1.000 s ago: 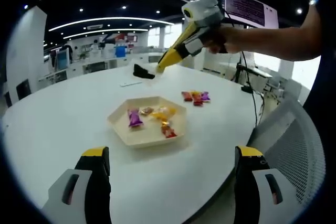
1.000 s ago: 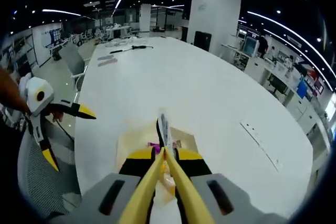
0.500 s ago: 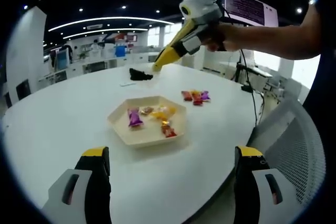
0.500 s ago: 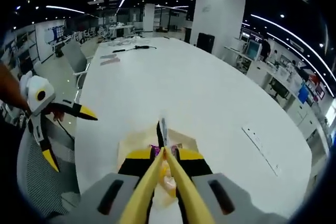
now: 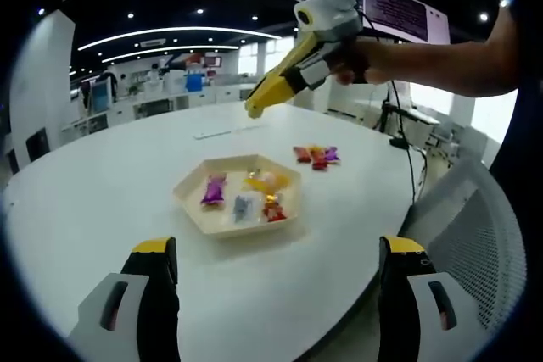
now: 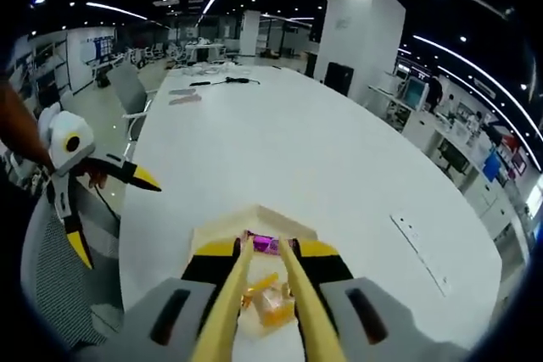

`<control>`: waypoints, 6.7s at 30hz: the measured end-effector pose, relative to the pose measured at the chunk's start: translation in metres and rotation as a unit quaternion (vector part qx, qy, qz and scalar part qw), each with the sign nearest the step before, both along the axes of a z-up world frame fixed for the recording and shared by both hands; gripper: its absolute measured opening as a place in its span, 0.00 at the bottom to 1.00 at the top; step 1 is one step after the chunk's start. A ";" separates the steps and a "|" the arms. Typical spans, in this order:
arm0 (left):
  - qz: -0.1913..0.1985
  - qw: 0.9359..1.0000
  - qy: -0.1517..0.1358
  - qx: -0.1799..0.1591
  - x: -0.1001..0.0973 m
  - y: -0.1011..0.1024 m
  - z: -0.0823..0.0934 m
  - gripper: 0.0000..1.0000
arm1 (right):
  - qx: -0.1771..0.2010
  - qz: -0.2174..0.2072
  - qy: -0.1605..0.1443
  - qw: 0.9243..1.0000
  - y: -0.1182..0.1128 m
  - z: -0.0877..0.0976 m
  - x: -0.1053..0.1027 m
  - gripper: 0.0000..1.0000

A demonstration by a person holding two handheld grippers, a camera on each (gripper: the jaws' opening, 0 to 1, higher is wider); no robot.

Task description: Place the target food into the container with the food tongs after gripping and lifting it, then release it inside without dropping or visibly crushing the food.

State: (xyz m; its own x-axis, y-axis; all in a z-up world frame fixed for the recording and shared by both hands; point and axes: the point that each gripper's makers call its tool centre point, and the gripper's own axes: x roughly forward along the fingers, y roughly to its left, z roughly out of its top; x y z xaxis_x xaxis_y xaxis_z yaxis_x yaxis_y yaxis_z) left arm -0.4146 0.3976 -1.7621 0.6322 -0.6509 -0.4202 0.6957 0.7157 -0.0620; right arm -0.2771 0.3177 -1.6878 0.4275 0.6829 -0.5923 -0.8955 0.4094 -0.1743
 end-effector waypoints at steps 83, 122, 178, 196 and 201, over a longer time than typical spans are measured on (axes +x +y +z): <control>-0.001 0.999 0.014 0.029 -0.001 0.002 -0.012 0.98 | -0.042 -0.198 -0.007 0.979 -0.286 -0.095 0.042 0.28; -0.001 0.999 0.015 0.036 0.000 0.003 -0.015 0.97 | -0.087 -0.052 0.082 0.991 -0.259 -0.122 -0.027 0.29; 0.006 1.000 0.018 0.024 0.002 0.003 -0.013 1.00 | -0.109 -0.086 0.155 0.978 -0.243 -0.132 -0.027 0.23; -0.004 0.999 0.021 0.035 -0.001 0.001 -0.016 1.00 | -0.106 -0.124 0.135 0.977 -0.253 -0.056 0.006 0.22; -0.004 0.999 0.024 0.036 -0.002 0.002 -0.018 1.00 | -0.111 -0.121 0.133 0.977 -0.252 -0.040 0.010 0.23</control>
